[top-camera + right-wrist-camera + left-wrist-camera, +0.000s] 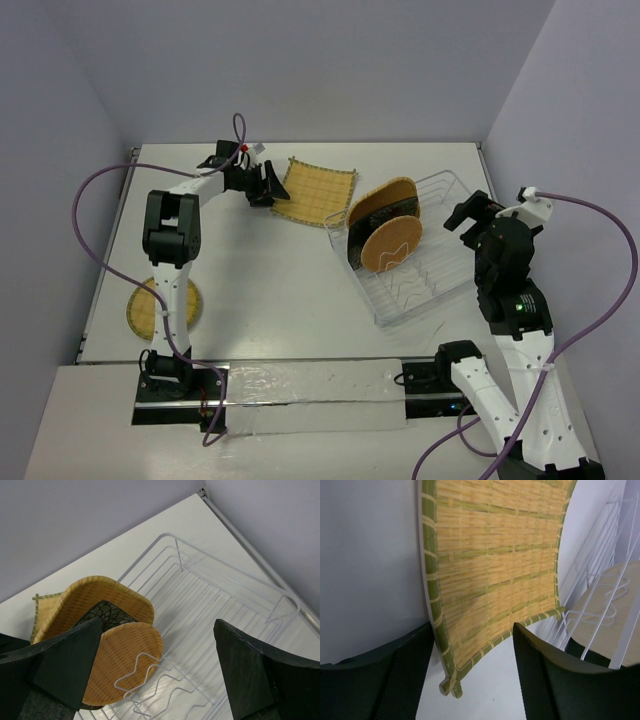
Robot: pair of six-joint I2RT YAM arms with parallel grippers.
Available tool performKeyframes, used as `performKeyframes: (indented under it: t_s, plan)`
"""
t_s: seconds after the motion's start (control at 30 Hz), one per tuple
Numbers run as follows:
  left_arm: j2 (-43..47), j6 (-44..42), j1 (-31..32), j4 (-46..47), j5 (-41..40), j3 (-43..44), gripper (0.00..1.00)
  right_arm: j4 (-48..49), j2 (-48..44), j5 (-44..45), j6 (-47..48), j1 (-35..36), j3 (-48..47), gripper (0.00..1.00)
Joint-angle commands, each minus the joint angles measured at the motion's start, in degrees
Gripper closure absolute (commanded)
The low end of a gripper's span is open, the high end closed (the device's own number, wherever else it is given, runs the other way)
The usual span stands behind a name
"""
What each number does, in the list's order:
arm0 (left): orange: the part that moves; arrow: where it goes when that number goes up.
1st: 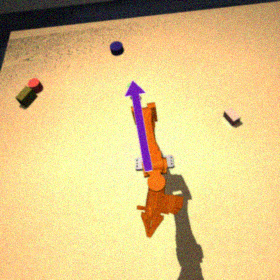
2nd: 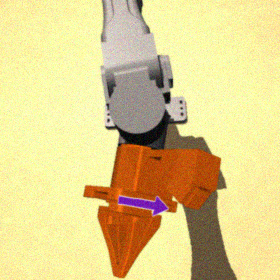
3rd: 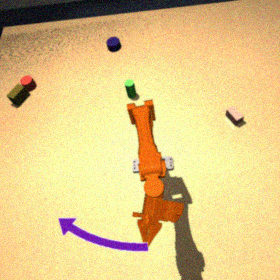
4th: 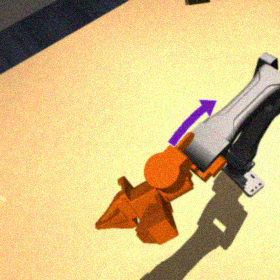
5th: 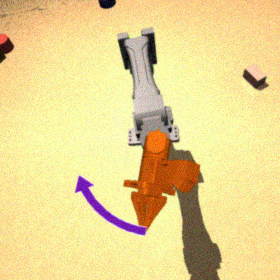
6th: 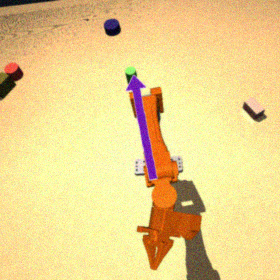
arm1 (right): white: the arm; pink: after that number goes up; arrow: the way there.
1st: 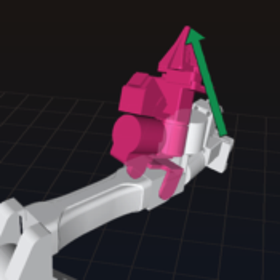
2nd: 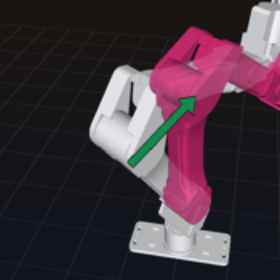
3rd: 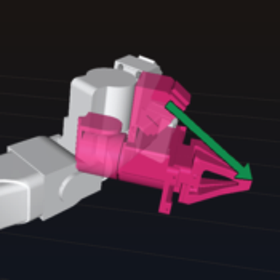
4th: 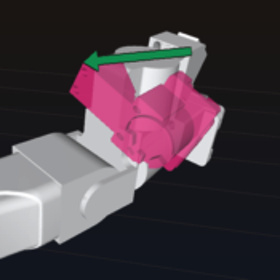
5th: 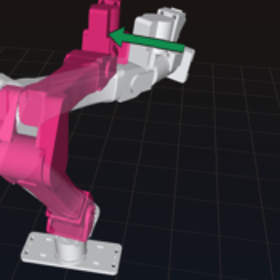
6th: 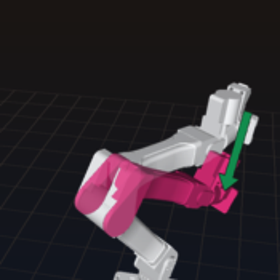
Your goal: Load the plates into the dish rack
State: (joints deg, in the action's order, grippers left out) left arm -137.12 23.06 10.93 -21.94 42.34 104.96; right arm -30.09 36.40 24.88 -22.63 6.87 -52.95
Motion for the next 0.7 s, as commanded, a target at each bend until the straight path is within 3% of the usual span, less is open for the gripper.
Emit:
performKeyframes:
  t_s: [0.0, 0.13, 0.23, 0.43, 0.5, 0.67]
  plan:
    - [-1.61, 3.79, 1.28, 2.68, -9.72, -5.9, 0.3, 1.87, -0.96, 2.45, 0.75, 0.16, -1.01, 0.0]
    - [-0.83, 4.7, 1.85, 5.22, -10.13, -8.92, 0.35, 1.87, -1.45, 2.81, 0.75, 0.16, -1.02, 0.0]
    - [-0.5, 4.28, 2.43, 7.08, -8.26, -10.12, 0.48, 1.87, -1.68, 3.1, 0.57, 0.13, -0.95, 0.0]
    - [-0.11, 3.62, 2.6, 8.18, -6.78, -10.97, 0.95, 1.95, -3.2, 4.07, 0.66, 0.16, -1.08, 0.0]
    - [0.27, 3.75, 2.6, 8.6, -6.22, -11.09, 1.0, 1.79, -3.63, 4.3, 0.69, 0.16, -1.05, 0.0]
    - [3.69, 5.5, 1.99, 11.03, -6.57, -12.23, 1.0, 1.87, -5.02, 3.96, 1.01, 0.16, -1.02, 0.0]
